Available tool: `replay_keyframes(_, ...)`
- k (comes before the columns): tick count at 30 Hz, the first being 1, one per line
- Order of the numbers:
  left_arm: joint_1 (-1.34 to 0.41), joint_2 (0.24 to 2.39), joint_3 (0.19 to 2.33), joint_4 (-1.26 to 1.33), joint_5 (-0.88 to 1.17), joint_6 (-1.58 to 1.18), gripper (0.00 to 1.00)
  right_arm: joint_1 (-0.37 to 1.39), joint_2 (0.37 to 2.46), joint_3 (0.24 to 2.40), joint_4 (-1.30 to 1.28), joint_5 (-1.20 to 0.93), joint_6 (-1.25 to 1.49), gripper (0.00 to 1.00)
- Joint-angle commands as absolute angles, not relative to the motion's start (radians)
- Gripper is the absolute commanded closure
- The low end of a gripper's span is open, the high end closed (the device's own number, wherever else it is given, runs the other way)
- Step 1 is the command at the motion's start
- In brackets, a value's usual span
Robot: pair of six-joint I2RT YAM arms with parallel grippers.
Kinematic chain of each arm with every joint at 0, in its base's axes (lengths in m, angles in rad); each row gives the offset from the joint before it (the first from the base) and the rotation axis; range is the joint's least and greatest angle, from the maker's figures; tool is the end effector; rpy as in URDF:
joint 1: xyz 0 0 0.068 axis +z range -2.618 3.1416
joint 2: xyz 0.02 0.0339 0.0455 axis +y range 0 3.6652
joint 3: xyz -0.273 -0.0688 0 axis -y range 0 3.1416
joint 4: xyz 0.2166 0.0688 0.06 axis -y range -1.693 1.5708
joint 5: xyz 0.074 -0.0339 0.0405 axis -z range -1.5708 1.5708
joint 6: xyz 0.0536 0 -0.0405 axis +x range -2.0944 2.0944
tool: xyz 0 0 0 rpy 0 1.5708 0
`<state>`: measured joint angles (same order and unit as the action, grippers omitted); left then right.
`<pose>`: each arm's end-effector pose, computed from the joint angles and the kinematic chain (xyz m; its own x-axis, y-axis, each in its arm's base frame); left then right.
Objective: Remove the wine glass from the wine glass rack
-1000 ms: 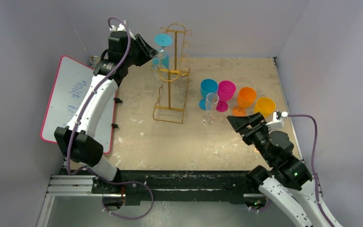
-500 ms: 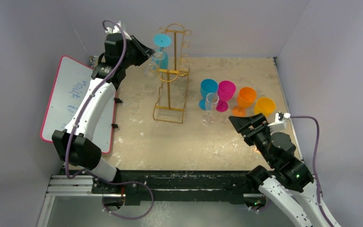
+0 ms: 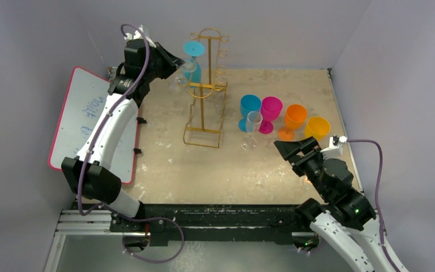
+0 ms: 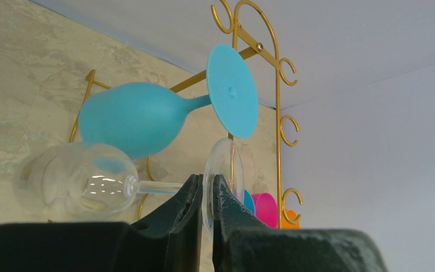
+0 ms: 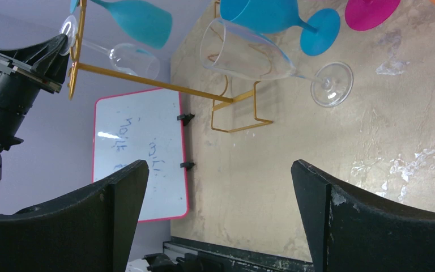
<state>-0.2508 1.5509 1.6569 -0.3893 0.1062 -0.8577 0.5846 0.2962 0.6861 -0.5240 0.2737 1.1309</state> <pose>0.3336 -0.0913 0.4334 -0.4384 -0.6641 -0.6057 0.0211 0.6661 -0.7456 0.0588 0.0215 0.3142 -0.3261 0.8288 -0.4547 -0.0303 0.4716 0.8813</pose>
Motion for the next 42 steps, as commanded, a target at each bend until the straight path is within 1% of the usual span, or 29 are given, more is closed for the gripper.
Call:
replay_keyframes(1,-0.245,1.512,1.673,-0.399,0.098,-0.863,1.0,0.591,0.293,0.733,-0.527,0.323,1.149,0.0)
replay_keyframes(13,-0.241,1.479,1.622,-0.256,0.111,-0.983,1.0,0.591,0.265,0.738,-0.575,0.353,1.172,0.0)
replay_keyframes(24,-0.192,1.437,1.493,-0.006,0.206,-1.214,1.0,0.591,0.246,0.736,-0.604,0.38,1.191,0.0)
replay_keyframes(31,-0.192,1.423,1.464,0.038,0.173,-1.273,1.0,0.591,0.237,0.731,-0.605,0.387,1.204,0.0)
replay_keyframes(42,-0.191,1.426,1.503,-0.034,0.146,-1.206,1.0,0.592,0.217,0.737,-0.632,0.399,1.216,0.0)
